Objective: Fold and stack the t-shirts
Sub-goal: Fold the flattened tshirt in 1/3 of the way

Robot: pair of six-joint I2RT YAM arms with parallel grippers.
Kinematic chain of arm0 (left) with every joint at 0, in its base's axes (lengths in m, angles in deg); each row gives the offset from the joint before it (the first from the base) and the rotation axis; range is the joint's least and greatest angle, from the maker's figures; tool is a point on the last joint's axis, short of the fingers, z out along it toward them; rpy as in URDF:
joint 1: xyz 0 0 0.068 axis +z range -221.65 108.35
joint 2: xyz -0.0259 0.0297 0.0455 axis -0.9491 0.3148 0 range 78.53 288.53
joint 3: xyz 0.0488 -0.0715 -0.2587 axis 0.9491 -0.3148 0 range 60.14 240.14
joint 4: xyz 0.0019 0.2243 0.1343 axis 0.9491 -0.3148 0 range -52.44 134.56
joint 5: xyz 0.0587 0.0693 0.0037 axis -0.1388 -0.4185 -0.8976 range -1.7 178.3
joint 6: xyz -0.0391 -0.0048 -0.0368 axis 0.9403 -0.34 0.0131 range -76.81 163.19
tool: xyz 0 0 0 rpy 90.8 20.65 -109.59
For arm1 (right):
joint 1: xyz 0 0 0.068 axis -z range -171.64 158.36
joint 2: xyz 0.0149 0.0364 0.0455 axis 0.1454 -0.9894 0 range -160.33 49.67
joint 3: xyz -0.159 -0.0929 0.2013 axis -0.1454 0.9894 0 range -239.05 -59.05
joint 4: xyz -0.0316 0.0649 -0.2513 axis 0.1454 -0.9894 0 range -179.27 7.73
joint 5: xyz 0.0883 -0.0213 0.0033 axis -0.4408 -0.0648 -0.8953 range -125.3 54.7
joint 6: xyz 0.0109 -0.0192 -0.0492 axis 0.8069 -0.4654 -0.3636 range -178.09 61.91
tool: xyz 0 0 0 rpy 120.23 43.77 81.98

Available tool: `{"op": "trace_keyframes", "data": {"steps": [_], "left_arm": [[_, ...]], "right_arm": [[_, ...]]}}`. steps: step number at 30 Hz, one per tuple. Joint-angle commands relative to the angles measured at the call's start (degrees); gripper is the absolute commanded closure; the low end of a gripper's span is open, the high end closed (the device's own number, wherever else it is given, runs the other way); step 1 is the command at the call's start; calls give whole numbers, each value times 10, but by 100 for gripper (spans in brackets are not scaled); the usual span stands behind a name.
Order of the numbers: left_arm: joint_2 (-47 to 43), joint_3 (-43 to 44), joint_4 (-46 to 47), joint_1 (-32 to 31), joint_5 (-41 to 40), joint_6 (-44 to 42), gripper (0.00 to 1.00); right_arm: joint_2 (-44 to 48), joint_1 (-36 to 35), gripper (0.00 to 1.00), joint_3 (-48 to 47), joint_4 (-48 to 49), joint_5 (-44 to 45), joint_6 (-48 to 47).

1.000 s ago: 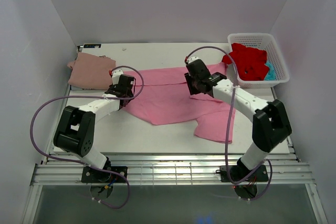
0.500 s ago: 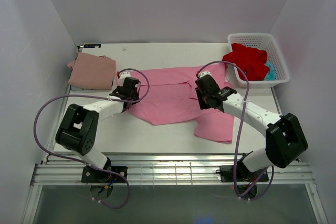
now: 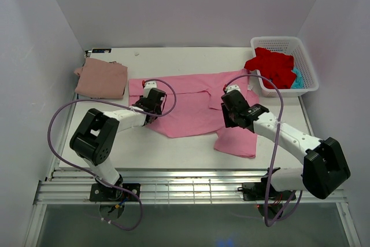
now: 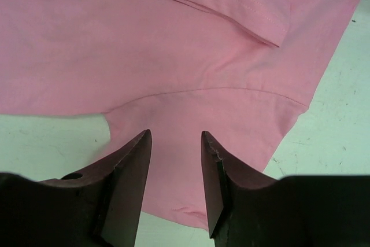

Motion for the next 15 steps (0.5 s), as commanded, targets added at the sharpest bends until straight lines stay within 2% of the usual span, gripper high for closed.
{"op": "trace_keyframes", "data": {"steps": [1,9,12,15], "left_arm": [[-14,13,0,1,-53,-2,51],[-13,33,2,1,-60,-16,51],[-4,39,2,1,-54,-15,52],[1,40,2,1,-50,-12,53]], "right_arm": [[21,-1,54,9,1,11,11],[34,-1,59,30,-13,15,27],[48,-1,67,39,-29,27,38],[67,-1,81,44,-77,57,66]]}}
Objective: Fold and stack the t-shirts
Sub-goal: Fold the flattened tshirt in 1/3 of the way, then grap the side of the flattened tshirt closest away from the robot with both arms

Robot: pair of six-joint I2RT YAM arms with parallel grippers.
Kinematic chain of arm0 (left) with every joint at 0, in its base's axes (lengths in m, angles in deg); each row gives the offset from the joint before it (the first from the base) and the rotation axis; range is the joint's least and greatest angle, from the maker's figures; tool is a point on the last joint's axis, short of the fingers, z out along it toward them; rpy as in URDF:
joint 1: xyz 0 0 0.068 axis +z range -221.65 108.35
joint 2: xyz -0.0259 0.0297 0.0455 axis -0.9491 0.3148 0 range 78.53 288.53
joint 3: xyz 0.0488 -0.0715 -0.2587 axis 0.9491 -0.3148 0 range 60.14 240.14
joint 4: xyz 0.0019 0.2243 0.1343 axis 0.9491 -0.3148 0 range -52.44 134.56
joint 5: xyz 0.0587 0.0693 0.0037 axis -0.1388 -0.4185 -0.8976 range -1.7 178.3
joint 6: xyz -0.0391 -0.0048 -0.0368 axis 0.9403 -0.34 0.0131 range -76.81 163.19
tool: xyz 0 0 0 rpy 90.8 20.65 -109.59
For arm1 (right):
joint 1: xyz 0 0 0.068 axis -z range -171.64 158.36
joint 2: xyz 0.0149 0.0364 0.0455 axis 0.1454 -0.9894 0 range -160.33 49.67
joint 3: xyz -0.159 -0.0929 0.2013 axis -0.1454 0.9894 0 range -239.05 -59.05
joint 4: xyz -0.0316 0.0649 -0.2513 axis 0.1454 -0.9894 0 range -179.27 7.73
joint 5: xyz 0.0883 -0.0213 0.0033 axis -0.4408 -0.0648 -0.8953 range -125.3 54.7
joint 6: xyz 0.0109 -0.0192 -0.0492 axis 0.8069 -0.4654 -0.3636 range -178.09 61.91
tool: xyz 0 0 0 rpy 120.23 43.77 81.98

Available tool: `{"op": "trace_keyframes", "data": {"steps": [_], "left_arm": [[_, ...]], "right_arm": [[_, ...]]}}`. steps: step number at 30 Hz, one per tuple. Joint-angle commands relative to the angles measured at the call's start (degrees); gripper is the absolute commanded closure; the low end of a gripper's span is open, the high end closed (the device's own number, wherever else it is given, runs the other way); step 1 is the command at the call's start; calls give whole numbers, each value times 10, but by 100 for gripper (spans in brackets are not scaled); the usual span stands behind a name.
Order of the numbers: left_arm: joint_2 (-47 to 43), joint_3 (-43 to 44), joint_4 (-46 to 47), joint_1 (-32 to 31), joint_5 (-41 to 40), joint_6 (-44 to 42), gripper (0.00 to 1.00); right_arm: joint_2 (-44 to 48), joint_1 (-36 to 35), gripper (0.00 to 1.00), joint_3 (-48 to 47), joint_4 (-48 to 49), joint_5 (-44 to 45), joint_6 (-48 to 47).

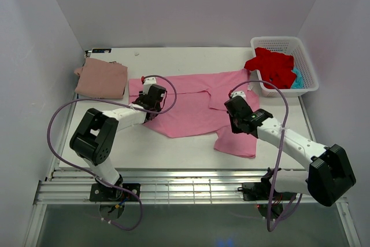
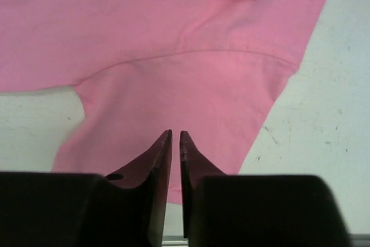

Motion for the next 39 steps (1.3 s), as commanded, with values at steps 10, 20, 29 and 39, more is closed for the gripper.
{"op": "trace_keyframes", "data": {"steps": [10,20,29,39], "left_arm": [[11,18,0,1,6,6,55],[26,23,1,1,12,9,55],[46,35,0,0,12,4,64],[48,37,-9,0,3,6,93]], "right_arm": [[75,-3,60,11,-172,35,128],[72,-3,54,9,-234,14,163],[96,-4,54,13,-233,2,172],[78,-4,54,14,-248,6,188]]}}
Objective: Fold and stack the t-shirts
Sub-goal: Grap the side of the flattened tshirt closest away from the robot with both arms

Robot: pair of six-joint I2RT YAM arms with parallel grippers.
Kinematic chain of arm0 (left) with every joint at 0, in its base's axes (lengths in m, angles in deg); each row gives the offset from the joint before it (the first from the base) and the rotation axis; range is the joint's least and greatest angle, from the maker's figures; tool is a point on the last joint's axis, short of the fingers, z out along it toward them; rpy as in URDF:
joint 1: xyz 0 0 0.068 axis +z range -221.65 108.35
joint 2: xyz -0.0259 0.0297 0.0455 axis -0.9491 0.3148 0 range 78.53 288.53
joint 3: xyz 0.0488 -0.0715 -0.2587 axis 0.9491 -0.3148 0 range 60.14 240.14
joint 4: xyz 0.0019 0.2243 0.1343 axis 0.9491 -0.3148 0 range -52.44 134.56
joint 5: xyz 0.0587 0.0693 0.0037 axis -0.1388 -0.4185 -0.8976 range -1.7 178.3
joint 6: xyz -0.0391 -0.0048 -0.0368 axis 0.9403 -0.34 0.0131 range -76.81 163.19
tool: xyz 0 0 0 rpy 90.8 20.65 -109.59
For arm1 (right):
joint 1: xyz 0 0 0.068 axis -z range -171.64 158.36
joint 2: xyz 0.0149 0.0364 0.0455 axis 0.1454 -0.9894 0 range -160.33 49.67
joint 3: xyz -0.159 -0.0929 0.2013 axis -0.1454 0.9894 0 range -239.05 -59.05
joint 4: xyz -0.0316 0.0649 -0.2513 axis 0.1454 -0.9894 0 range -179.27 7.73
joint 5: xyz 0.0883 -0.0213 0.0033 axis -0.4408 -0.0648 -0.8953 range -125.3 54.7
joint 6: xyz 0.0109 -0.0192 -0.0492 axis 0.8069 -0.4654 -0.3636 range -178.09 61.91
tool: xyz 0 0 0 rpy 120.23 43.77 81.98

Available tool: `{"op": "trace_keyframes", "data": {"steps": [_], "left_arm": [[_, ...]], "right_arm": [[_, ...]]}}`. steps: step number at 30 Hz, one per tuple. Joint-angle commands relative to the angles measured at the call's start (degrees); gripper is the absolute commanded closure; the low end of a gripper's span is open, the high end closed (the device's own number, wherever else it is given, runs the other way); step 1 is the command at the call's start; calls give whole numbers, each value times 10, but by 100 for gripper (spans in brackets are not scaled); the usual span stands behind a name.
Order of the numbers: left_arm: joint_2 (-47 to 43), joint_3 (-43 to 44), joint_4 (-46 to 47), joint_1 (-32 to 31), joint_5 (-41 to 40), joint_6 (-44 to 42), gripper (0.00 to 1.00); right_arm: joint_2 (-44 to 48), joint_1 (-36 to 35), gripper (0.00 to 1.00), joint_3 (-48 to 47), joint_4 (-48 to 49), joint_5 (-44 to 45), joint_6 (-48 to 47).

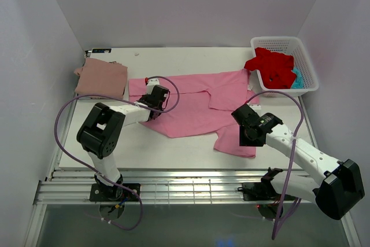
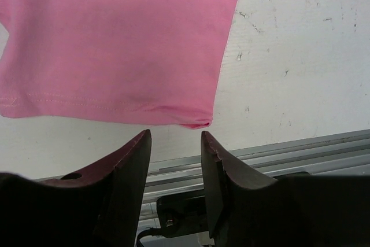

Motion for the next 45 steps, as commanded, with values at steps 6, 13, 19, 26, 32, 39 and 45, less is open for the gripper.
{"op": "trace_keyframes", "data": {"steps": [6,13,19,26,32,39,45], "left_arm": [[-38,5,-17,0,-13,8,95],[-80,-8,-21,0,-24,1,96],[-110,-14,-23,0,-18,4,95],[-109,-19,-27,0,-14,12,95],[-137,-38,-27,0,-11,17,95],[-150,-52,-22,0,-9,17,95],[-153,-55,-22,0,-16,14,95]], "right_arm": [[-13,-2,54,9,-42,13,49],[-16,-2,54,8,-78,29,79],[-14,-3,54,20,-86,30,91],[-22,-2,52,42,-85,21,102],[-51,-2,51,51,-65,16,100],[-57,-2,53,40,-36,11,99],[-92,-2,54,46,-7,9,95]]}}
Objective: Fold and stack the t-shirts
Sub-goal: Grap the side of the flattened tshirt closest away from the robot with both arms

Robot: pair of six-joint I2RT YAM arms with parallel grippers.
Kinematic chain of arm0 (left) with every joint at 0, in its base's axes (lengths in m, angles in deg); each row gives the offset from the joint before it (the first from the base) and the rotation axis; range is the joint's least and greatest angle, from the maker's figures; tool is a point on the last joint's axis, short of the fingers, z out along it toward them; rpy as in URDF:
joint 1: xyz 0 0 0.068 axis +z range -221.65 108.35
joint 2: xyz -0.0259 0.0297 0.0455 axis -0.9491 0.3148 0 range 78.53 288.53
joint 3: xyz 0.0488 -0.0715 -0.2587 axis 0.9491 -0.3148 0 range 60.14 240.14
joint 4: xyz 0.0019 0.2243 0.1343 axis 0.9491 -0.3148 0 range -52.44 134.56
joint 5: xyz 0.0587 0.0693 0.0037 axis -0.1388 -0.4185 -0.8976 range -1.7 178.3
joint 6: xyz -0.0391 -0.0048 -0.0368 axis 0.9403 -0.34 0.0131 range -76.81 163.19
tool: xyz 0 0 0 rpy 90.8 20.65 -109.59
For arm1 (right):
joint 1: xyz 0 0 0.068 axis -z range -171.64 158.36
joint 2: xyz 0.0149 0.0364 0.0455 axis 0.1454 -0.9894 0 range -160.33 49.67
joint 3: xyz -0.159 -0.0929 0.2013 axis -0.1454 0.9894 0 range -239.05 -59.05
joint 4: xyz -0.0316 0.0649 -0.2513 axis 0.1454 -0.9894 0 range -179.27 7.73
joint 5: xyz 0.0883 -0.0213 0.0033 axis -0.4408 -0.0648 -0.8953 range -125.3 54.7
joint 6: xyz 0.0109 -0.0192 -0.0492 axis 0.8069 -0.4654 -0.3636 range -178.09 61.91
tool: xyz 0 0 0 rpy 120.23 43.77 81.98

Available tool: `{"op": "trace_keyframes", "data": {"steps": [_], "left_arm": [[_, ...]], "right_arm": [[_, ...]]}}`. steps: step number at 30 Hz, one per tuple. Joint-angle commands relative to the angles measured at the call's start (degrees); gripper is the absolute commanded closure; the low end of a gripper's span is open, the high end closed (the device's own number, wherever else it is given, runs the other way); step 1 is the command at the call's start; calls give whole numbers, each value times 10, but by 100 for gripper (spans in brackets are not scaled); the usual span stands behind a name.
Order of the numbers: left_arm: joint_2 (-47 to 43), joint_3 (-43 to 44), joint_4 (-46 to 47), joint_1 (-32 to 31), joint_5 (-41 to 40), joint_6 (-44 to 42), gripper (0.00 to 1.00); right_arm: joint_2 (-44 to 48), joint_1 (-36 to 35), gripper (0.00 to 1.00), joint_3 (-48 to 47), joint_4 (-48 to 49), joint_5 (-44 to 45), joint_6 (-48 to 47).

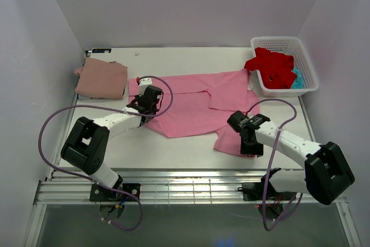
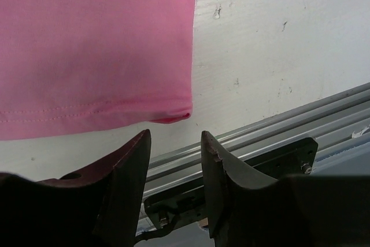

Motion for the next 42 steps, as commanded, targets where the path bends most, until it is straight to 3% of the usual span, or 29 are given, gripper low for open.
{"op": "trace_keyframes", "data": {"steps": [1,16,19,20,23,29,34,42], "left_arm": [[-31,-5,5,0,-5,2,95],[-48,-9,0,0,-12,2,95],[-50,-11,0,0,-12,2,95],[-51,-11,0,0,-14,2,95],[-52,-12,-2,0,-17,2,95],[-69,-11,-20,-1,-41,18,96],[-101,-1,-57,0,-71,45,98],[-117,6,-80,4,-120,71,98]], "right_arm": [[-27,-2,54,0,25,-1,8],[-58,-1,56,24,52,19,29],[-65,-1,67,31,65,25,31],[-67,-2,80,36,68,27,33],[-75,-1,92,42,76,31,35],[-48,-4,92,33,59,36,35],[-14,-8,92,-53,16,60,18],[-68,-5,92,-132,19,130,-21]]}}
